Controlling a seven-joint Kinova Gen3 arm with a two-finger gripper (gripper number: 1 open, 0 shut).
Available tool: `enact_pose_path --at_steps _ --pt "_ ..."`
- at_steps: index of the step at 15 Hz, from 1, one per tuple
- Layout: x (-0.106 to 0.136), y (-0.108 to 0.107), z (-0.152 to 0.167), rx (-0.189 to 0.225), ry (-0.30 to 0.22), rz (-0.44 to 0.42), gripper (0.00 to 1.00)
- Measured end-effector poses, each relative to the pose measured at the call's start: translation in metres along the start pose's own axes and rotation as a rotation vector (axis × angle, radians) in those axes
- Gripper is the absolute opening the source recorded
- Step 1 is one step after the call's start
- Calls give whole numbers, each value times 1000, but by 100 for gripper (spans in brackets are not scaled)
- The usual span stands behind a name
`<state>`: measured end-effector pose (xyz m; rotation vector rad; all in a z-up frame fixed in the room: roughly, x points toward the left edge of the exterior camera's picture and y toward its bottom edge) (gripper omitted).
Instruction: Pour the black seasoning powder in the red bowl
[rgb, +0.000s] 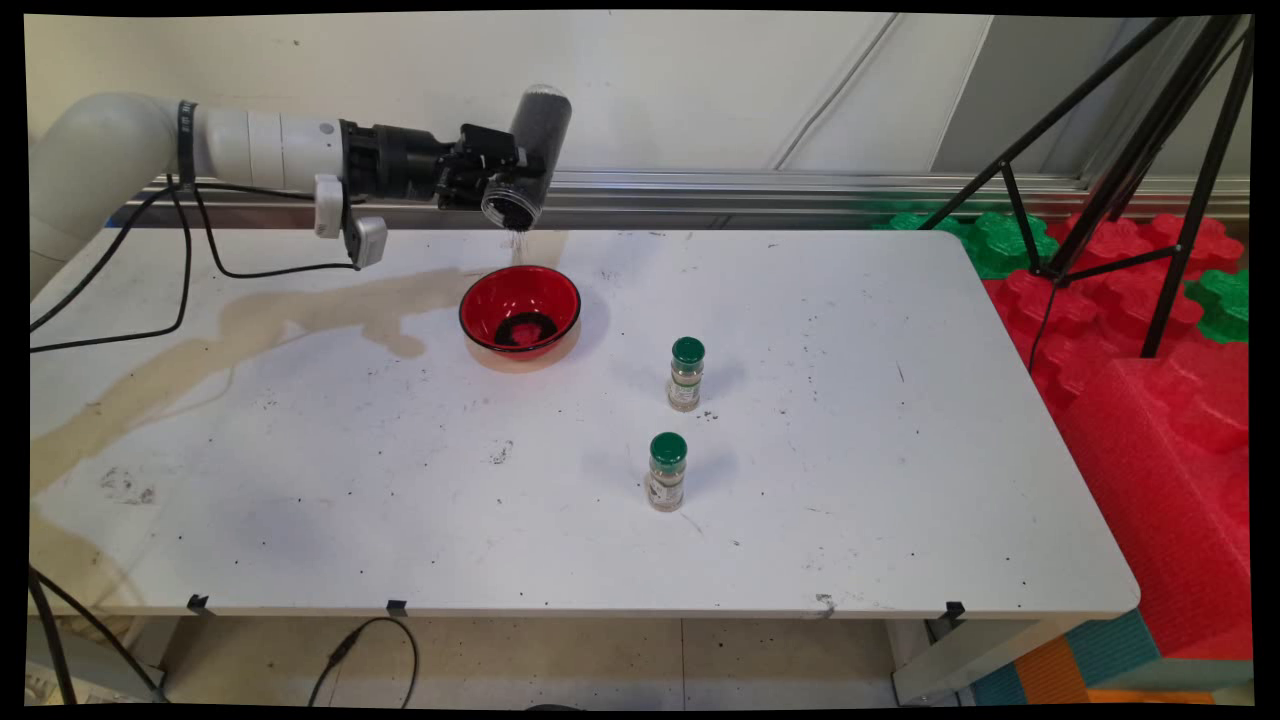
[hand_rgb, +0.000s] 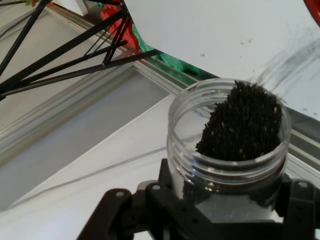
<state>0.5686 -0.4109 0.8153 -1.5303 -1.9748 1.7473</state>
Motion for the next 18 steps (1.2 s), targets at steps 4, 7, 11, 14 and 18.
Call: enact_pose_path --at_steps 4,7,11,14,18 --pt "0 1 1 -1 1 5 0" --pt "0 1 1 -2 2 8 0" --pt "-1 2 2 -2 3 16 0" --pt "-1 2 2 -1 5 24 0" --pt "-2 3 2 -1 6 34 0"
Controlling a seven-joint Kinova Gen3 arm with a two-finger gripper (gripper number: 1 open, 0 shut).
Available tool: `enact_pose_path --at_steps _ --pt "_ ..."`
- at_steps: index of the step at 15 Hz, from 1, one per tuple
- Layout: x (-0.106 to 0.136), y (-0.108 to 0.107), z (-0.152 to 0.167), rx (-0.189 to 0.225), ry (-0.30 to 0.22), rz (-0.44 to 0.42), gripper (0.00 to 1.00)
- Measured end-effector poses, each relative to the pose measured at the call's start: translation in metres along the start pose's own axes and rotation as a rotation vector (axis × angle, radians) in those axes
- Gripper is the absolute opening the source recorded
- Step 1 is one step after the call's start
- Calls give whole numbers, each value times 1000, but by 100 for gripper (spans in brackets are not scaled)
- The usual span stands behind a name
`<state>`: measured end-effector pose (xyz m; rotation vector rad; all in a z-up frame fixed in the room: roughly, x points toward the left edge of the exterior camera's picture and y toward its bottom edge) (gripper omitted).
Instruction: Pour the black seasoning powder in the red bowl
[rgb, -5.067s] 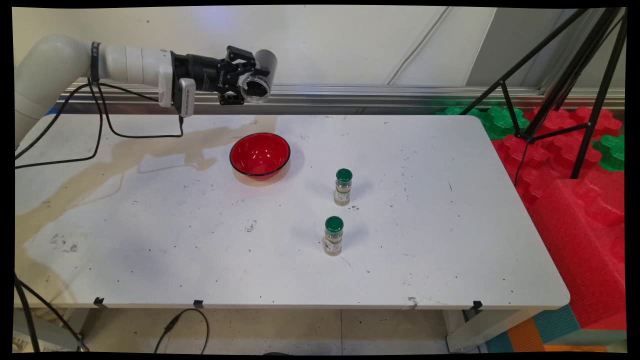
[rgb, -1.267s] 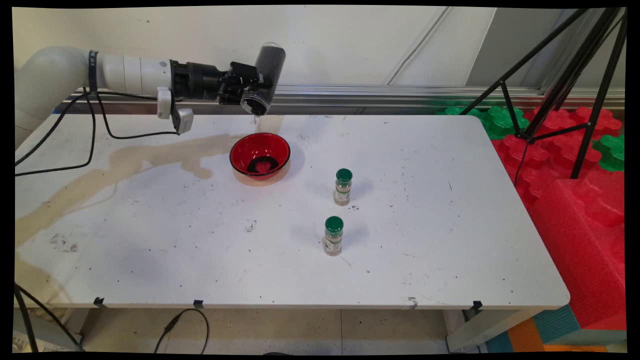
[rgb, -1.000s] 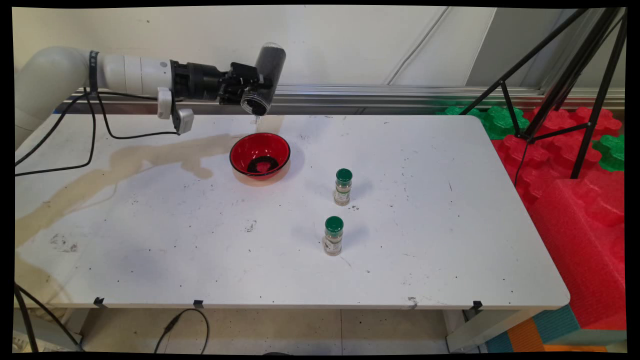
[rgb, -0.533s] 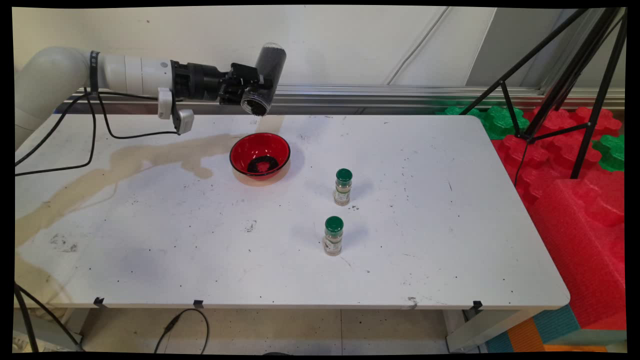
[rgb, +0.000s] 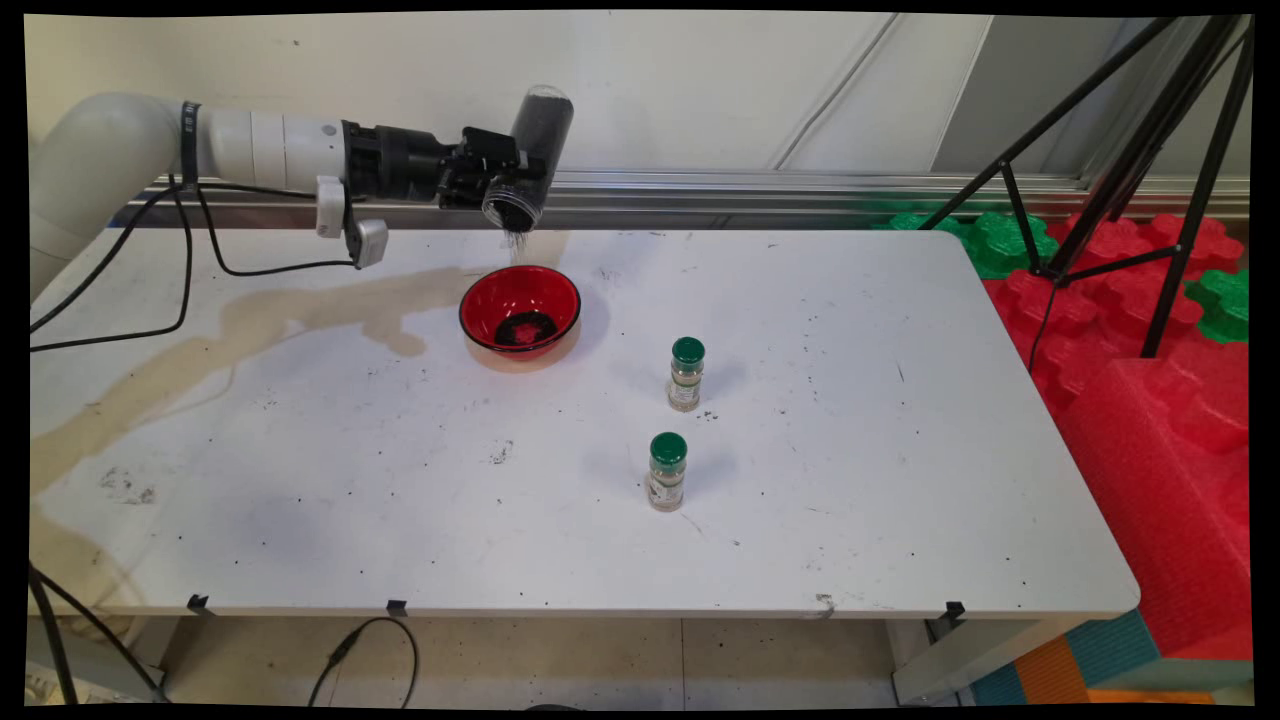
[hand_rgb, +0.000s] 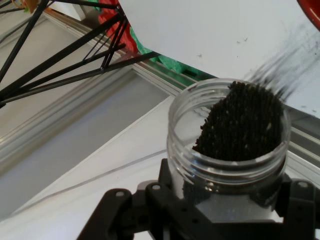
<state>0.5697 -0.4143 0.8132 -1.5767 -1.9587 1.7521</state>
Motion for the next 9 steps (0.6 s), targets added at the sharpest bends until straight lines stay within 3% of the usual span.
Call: enact_pose_path --at_steps 9 --pt "-2 2 1 3 4 28 0"
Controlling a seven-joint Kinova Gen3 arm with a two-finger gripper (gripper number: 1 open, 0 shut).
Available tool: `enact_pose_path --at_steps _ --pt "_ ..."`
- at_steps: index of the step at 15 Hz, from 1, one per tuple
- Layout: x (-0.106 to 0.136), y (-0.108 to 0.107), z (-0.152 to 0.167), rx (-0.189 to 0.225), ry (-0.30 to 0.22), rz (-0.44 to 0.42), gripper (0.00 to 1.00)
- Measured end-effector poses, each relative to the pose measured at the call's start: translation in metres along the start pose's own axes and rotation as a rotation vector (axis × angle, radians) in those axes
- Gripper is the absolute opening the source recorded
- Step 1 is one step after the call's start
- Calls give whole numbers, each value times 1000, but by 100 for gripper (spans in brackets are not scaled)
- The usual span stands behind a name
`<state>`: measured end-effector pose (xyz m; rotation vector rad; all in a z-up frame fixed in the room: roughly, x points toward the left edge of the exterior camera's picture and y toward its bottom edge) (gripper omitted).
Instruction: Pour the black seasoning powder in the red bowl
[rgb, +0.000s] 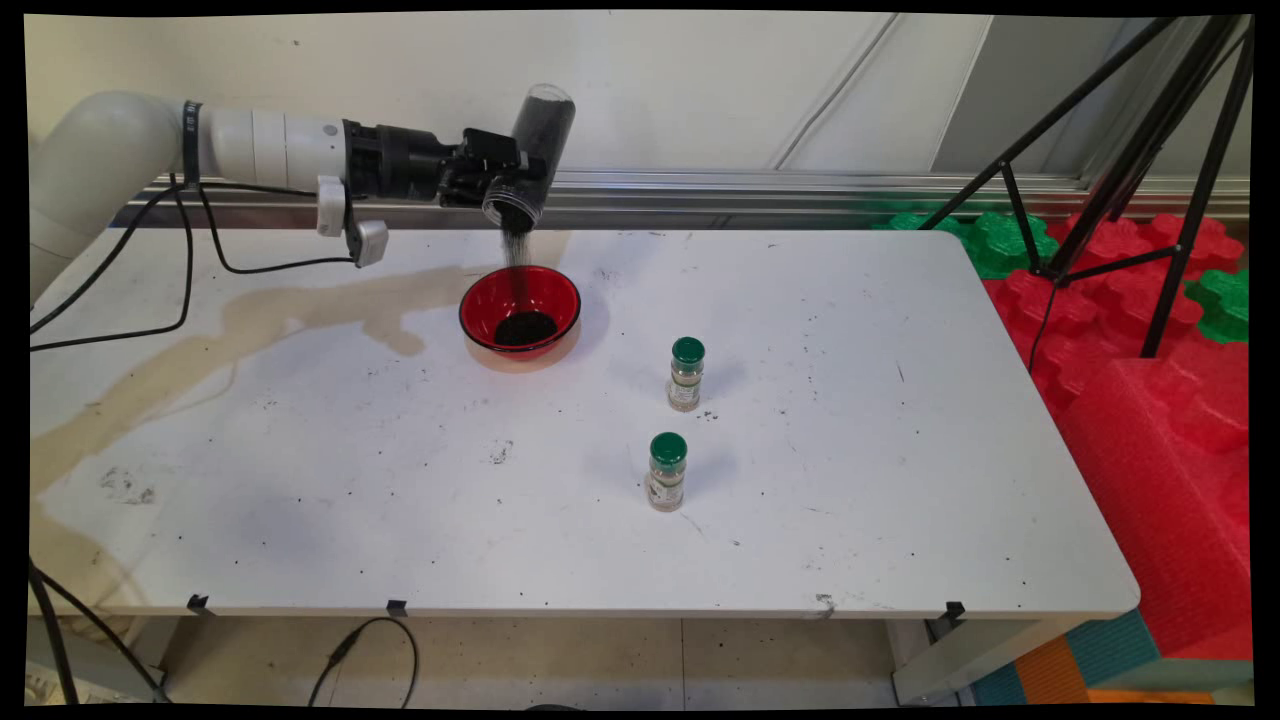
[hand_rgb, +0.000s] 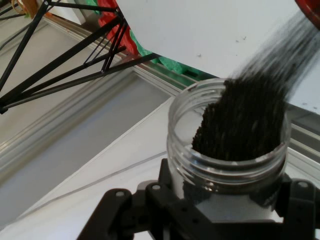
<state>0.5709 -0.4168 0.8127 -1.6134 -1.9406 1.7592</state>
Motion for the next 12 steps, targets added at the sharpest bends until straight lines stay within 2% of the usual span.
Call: enact_pose_path --at_steps 8,12 --pt "-2 1 0 1 1 7 0" --pt "-4 1 0 2 -3 -23 0"
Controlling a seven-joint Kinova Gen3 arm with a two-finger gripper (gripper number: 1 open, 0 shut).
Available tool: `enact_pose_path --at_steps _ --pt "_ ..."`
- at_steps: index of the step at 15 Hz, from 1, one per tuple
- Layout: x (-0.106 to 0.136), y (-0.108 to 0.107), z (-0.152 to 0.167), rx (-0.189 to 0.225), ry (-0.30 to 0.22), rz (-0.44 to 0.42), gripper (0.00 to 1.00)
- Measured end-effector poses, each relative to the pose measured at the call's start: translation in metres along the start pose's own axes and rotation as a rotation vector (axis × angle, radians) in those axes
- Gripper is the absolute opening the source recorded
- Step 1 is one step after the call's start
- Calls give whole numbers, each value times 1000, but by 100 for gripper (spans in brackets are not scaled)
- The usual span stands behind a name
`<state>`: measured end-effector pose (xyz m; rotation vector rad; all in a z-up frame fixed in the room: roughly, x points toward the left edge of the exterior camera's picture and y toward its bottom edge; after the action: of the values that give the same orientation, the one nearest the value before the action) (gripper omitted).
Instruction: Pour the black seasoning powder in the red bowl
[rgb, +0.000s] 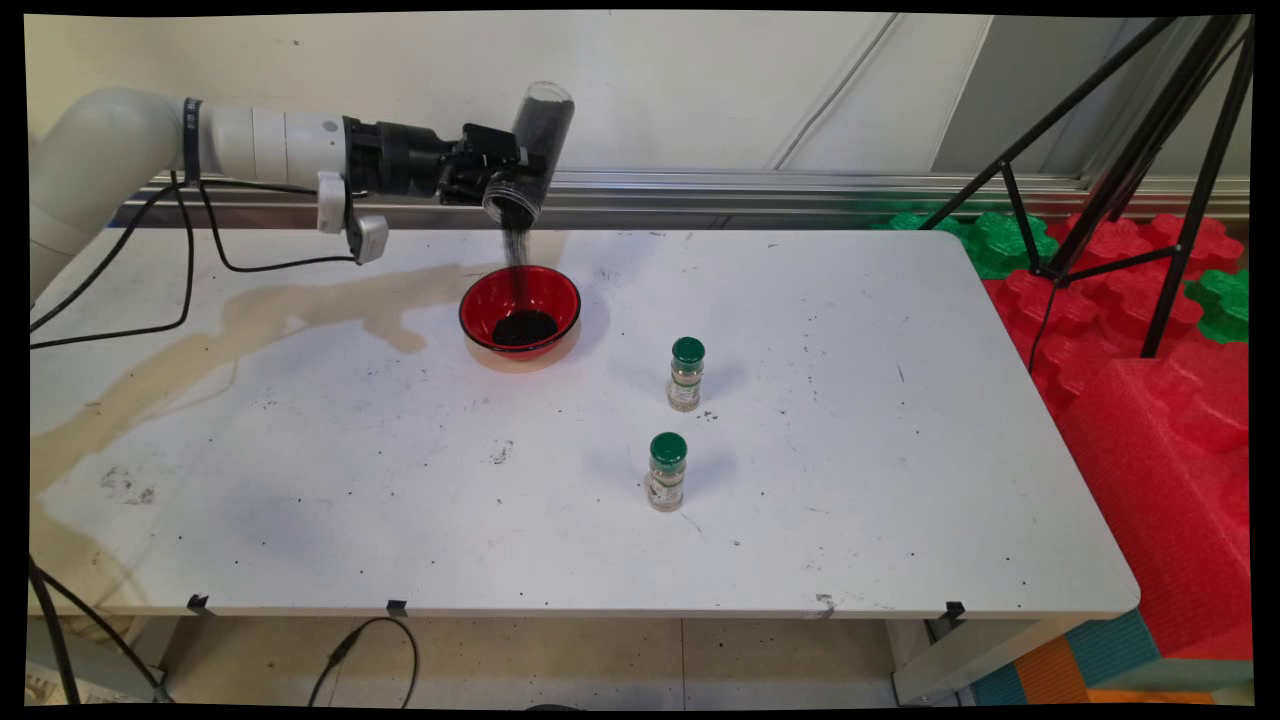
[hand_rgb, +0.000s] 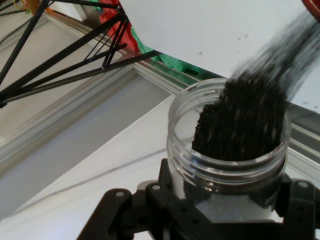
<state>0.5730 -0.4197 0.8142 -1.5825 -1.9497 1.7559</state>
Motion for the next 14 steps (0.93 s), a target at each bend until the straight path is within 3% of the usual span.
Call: enact_pose_path --at_steps 14 --pt "-5 2 -6 -4 1 -189 0"
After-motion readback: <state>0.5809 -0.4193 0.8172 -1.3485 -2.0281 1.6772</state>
